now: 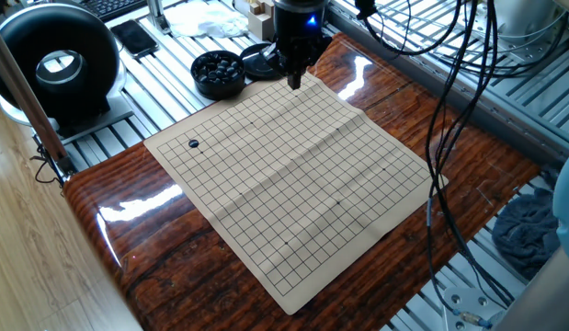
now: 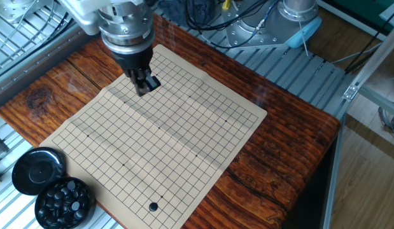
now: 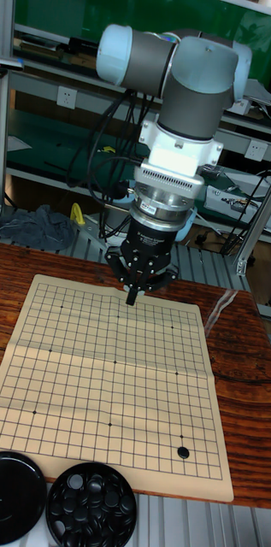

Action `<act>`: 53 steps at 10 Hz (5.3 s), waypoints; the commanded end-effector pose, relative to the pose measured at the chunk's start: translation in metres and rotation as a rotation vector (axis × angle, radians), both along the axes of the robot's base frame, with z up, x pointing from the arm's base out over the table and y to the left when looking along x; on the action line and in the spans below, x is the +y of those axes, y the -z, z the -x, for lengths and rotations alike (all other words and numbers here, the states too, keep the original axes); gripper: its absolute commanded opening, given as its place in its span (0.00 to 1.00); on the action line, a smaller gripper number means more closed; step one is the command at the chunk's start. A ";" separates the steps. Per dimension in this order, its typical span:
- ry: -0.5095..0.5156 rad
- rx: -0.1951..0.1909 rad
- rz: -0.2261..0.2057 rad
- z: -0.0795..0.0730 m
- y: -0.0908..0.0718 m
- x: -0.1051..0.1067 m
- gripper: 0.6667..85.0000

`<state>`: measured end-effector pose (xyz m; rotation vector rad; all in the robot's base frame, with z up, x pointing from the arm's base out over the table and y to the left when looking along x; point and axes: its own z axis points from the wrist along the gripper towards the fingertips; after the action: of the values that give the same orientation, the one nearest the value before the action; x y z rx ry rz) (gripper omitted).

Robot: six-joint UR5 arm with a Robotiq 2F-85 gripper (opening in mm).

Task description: Play the first move as black on the 3-4 point in the upper right corner of the Go board

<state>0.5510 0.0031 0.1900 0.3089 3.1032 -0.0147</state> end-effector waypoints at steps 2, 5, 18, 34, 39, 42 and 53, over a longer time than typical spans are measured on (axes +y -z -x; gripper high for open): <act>-0.042 -0.006 0.016 -0.029 -0.003 -0.012 0.01; -0.071 -0.013 -0.035 -0.073 -0.009 -0.008 0.01; 0.033 -0.005 0.027 -0.108 0.002 -0.023 0.01; -0.173 -0.079 -0.008 -0.263 0.068 -0.021 0.01; -0.282 -0.177 -0.029 -0.291 0.085 -0.004 0.01; -0.371 -0.211 -0.052 -0.298 0.082 0.007 0.02; -0.423 -0.131 -0.091 -0.274 0.086 0.015 0.16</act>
<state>0.8292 0.0176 0.1029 -0.3386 2.9608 0.1351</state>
